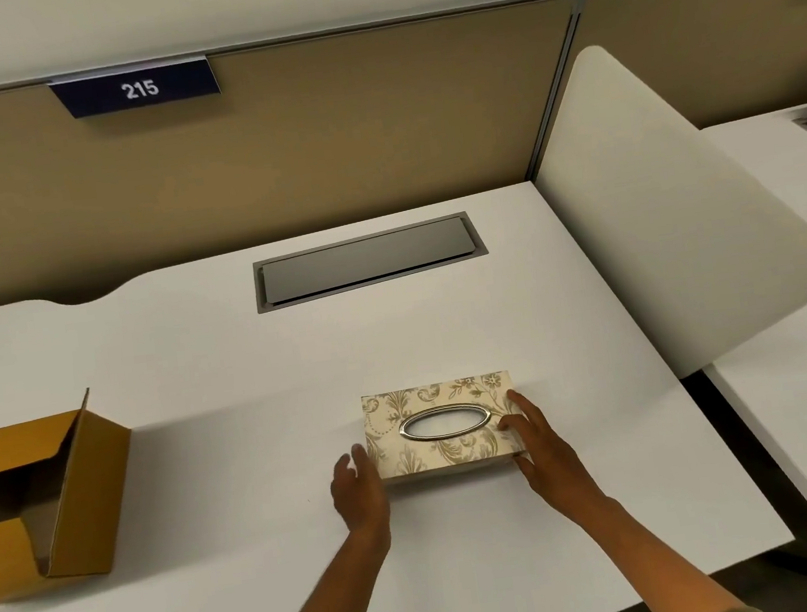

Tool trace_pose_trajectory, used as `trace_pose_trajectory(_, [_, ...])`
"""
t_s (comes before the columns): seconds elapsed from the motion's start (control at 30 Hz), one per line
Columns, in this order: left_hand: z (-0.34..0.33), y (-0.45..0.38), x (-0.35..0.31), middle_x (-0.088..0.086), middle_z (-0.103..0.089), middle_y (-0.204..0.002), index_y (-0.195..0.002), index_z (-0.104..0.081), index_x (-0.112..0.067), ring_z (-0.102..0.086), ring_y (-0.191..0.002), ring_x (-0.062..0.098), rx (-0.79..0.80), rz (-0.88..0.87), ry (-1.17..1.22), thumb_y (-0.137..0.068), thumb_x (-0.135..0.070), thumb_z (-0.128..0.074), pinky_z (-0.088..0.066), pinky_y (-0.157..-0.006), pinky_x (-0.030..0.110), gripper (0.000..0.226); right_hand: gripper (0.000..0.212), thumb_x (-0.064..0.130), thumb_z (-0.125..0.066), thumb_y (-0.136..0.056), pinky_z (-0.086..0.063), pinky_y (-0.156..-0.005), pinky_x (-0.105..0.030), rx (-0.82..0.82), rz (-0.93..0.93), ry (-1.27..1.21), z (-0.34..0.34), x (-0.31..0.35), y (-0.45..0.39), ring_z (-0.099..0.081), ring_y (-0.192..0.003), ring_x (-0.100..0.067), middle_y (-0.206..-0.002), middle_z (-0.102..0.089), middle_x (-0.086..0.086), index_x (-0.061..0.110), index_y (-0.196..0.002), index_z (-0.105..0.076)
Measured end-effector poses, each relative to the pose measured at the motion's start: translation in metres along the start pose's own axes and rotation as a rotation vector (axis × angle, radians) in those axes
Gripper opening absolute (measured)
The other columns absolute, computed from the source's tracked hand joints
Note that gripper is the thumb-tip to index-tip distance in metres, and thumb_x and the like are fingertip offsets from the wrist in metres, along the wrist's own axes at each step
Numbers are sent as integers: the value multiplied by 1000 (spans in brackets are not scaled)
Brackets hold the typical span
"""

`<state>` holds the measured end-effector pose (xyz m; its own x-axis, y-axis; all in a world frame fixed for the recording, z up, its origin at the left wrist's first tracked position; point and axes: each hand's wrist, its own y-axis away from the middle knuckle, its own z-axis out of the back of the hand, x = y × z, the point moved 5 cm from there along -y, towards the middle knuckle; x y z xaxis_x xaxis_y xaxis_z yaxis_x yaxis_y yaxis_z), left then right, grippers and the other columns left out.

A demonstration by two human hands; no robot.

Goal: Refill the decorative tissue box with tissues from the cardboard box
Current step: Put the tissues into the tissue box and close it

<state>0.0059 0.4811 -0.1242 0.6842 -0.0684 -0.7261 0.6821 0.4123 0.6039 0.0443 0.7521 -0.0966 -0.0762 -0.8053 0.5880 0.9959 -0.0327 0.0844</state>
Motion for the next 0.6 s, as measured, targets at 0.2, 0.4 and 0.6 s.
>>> trace_pose_trajectory(0.2, [-10, 7, -5, 1, -63, -131, -132, -55, -19, -55, -123, 22, 349, -237, -83, -97, -38, -51, -41, -109, 43, 40, 45, 0, -64, -84, -51, -86, -24, -30, -32, -106, 2, 4, 2, -38, -126, 3, -158, -17, 14, 26, -119, -53])
trace_pose_trajectory(0.4, [-10, 16, -7, 1, -64, -130, -133, -57, -17, -57, -121, 21, 426, -228, -110, -100, -31, -48, -42, -108, 40, 37, 47, -9, -64, -83, -40, -98, -19, -4, -108, -199, 4, -6, -3, -52, -126, -19, -136, -49, 1, 19, -120, -55])
trace_pose_trajectory(0.6, [-6, 21, -8, 0, -62, -133, -131, -56, -22, -54, -122, 17, 507, -223, -149, -101, -30, -46, -41, -106, 34, 33, 49, -9, -61, -83, -41, -95, -22, -7, -126, -167, 6, -3, -6, -52, -124, -20, -136, -48, -1, 19, -122, -53])
